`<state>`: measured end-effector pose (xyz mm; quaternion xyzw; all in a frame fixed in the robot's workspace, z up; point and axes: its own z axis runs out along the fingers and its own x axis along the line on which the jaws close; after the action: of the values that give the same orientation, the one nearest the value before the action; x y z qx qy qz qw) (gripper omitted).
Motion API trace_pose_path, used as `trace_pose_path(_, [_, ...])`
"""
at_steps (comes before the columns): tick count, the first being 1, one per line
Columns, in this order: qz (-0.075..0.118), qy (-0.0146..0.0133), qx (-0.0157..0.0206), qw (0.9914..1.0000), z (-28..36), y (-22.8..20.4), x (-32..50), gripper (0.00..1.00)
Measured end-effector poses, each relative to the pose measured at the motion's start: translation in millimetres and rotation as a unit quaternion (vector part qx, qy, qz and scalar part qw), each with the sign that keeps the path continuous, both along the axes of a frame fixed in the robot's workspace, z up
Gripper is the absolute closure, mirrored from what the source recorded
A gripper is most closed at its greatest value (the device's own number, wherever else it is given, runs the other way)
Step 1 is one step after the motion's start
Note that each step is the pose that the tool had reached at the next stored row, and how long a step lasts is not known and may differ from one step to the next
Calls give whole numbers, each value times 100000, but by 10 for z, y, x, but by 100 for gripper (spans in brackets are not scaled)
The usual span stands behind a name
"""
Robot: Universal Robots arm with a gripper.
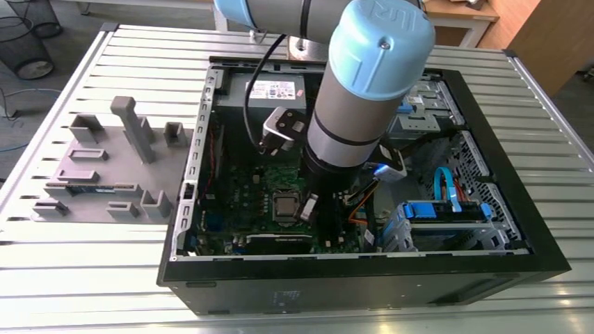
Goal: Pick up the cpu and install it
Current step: 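Install the first cpu locking lever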
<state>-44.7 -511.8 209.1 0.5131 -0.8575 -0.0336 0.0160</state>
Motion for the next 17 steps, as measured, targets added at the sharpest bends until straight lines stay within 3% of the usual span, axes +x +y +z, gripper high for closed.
trace_pose_path(6, [-1, -103, -8, 100000, 0, 8, -65, 89])
trace_pose_path(11, [-3, -494, -5, 99999, 0, 25, -170, 89])
trace_pose_path(17, [-24, -764, -2, 99997, 0, 153, -215, 89])
